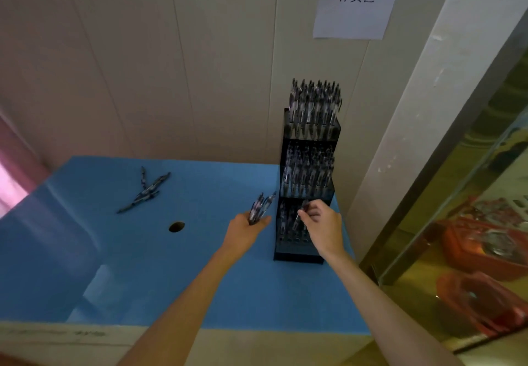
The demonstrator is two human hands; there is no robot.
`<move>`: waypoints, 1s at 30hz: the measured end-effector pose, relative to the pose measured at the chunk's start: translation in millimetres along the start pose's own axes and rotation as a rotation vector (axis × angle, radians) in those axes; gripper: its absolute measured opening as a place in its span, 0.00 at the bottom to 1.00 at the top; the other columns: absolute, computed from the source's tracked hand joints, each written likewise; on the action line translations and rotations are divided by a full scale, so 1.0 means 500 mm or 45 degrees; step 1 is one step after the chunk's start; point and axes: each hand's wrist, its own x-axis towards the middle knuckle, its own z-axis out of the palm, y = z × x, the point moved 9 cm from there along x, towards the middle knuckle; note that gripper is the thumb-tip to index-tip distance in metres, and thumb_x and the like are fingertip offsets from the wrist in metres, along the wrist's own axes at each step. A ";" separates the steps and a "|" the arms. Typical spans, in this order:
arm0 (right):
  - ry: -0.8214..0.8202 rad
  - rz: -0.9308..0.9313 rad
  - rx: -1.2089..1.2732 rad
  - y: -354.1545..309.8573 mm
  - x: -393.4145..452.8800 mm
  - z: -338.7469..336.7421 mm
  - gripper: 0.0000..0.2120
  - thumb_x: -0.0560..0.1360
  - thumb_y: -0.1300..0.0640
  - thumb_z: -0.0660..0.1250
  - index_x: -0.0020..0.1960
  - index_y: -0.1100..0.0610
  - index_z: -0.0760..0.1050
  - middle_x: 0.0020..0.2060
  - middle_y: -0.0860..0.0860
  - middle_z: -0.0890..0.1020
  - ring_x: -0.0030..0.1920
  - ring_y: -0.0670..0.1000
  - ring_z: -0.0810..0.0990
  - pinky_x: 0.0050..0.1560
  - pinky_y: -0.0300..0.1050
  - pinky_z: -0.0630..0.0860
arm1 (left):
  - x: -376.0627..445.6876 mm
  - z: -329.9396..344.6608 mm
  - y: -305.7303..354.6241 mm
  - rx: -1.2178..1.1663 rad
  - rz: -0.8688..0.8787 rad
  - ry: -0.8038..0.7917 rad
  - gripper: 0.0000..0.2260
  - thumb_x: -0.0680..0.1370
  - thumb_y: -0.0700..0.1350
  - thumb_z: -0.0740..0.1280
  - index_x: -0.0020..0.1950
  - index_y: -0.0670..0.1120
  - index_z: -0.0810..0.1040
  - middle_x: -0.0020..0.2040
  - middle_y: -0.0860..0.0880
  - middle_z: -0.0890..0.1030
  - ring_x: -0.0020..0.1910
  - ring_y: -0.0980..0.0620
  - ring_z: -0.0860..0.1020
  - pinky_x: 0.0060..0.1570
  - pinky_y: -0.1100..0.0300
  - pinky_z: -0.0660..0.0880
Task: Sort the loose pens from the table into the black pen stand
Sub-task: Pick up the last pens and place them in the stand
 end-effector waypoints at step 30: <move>-0.226 0.123 -0.348 0.046 0.022 0.088 0.14 0.74 0.57 0.74 0.34 0.64 0.78 0.28 0.55 0.81 0.28 0.49 0.78 0.27 0.38 0.71 | -0.015 0.000 0.036 -0.126 0.108 0.073 0.20 0.78 0.45 0.71 0.35 0.47 0.60 0.26 0.54 0.62 0.26 0.55 0.60 0.30 0.58 0.59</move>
